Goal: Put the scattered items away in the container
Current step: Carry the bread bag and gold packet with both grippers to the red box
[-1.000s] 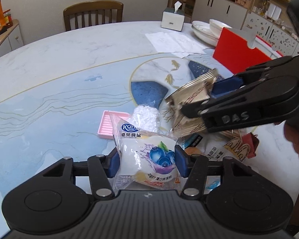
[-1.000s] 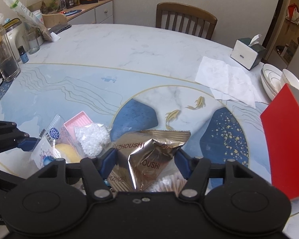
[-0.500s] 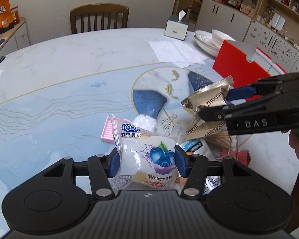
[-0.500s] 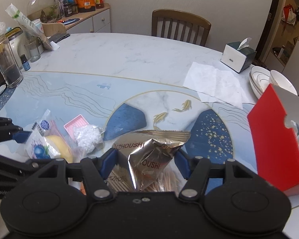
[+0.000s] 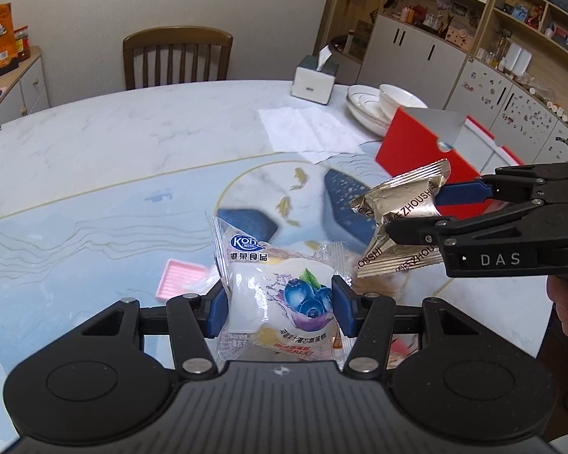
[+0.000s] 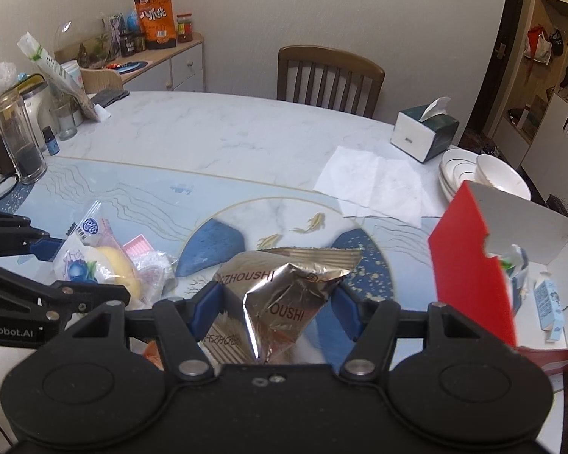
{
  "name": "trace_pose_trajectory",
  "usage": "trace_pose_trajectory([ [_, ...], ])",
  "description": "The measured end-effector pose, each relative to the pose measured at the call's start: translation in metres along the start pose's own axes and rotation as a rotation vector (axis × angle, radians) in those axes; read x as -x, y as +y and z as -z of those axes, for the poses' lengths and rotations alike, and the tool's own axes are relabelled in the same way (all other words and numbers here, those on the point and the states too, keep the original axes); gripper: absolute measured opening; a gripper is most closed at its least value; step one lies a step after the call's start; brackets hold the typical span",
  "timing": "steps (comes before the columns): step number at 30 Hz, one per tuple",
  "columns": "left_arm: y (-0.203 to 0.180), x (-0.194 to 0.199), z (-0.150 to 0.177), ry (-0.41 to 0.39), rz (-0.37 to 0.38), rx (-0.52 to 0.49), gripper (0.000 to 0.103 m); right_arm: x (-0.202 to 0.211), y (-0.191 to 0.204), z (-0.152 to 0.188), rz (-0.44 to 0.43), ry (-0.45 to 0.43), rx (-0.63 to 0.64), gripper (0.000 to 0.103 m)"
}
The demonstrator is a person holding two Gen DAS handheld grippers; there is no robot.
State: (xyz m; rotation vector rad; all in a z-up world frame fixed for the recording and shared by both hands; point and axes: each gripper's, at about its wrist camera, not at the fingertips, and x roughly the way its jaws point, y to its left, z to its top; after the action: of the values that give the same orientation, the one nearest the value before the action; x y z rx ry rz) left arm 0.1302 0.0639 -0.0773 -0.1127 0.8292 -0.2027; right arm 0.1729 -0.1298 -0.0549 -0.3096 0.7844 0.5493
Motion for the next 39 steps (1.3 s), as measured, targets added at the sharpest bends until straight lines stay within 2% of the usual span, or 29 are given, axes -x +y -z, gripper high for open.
trace_pose_trajectory([
  [10,-0.042,-0.003,-0.021,-0.019,0.023,-0.034,0.054,0.028,-0.040,0.007,0.012,-0.029,-0.002,0.063],
  [19,-0.088,-0.016,-0.043,-0.034,0.053,-0.076,0.054,0.050,-0.091,0.014,0.050,-0.052,-0.017,0.063],
  [39,-0.195,-0.073,-0.098,-0.055,0.114,-0.173,0.054,0.064,-0.211,0.028,0.112,-0.084,-0.065,0.063],
])
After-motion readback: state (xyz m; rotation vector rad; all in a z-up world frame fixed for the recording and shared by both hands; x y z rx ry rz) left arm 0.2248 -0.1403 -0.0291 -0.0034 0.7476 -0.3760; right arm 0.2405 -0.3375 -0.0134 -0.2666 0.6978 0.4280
